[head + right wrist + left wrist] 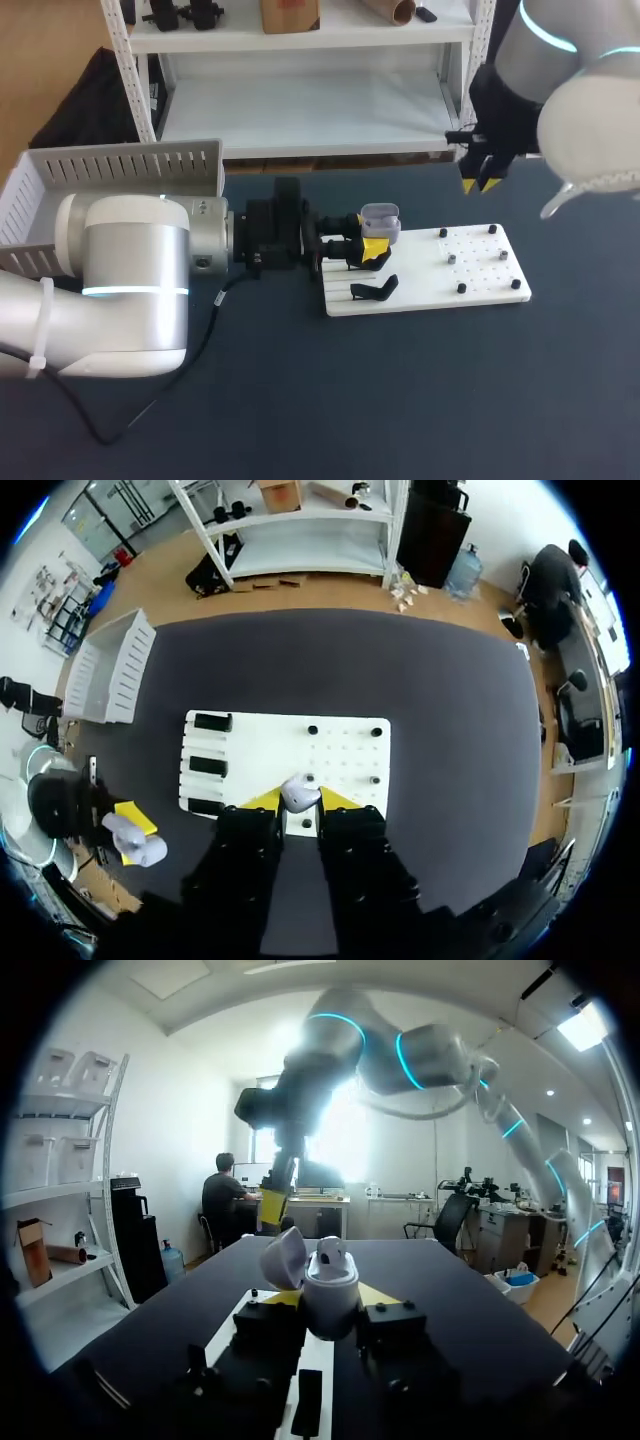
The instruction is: Pick up each earbud case from the left stands, insert the matching earbuds, close the lid, and place the case in the box.
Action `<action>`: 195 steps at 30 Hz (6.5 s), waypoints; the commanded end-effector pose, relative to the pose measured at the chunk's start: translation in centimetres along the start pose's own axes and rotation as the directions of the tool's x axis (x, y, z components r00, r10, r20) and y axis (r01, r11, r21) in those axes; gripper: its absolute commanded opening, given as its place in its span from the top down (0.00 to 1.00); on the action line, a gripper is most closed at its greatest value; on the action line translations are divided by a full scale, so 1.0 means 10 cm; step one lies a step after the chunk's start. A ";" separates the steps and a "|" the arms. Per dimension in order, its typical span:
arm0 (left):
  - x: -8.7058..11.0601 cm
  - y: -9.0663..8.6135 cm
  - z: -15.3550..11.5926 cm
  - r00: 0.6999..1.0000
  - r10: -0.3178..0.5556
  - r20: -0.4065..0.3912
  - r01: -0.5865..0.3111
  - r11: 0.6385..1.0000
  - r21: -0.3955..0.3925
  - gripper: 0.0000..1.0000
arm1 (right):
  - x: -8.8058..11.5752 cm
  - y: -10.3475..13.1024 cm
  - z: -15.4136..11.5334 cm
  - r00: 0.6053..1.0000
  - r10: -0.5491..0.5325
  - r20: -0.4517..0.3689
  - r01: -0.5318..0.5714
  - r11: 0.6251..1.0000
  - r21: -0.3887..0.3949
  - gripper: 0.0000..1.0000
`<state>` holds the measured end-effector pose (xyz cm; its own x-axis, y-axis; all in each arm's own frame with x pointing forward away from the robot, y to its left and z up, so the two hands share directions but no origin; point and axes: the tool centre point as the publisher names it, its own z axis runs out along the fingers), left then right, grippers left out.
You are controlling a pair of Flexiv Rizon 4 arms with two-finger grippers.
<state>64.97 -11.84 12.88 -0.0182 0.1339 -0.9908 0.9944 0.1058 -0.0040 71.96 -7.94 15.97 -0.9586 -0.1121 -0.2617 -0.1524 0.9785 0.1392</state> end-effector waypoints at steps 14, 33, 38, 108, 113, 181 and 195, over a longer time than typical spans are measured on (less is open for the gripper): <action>0.00 -0.01 0.00 1.000 0.001 0.003 -0.001 1.000 -0.006 1.00 | 0.71 0.41 -0.63 0.990 -0.143 0.013 0.143 0.989 0.028 1.00; 0.00 -0.01 0.00 1.000 0.001 0.003 -0.001 1.000 -0.006 1.00 | 0.96 0.79 -0.74 0.981 -0.195 -0.020 0.196 0.978 0.072 1.00; 0.00 -0.01 0.00 1.000 0.001 0.003 -0.001 1.000 -0.006 1.00 | 1.10 1.07 -0.88 0.978 -0.208 -0.001 0.208 0.976 0.071 1.00; 0.00 -0.01 0.00 1.000 0.001 0.003 -0.001 1.000 -0.006 1.00 | 0.64 1.46 -0.10 0.962 -0.259 -0.083 0.266 0.958 0.104 1.00; 0.00 -0.01 0.00 1.000 0.001 0.003 -0.001 1.000 -0.006 1.00 | 0.64 1.46 -0.09 0.963 -0.254 -0.087 0.263 0.959 0.106 1.00; 0.00 -0.01 0.00 1.000 0.001 0.003 -0.001 1.000 -0.006 1.00 | 0.46 1.20 -0.04 0.991 -0.132 -0.022 0.133 0.987 0.092 0.67; 0.00 -0.01 0.00 1.000 0.001 0.003 -0.001 1.000 -0.006 1.00 | 0.67 0.97 -0.62 0.988 -0.054 0.145 0.054 0.999 0.007 0.60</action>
<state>64.96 -11.84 12.87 -0.0182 0.1340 -0.9908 0.9944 0.1058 -0.0039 64.71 1.36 21.29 -0.9450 -0.1638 -0.2831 -0.1966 0.9762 0.0916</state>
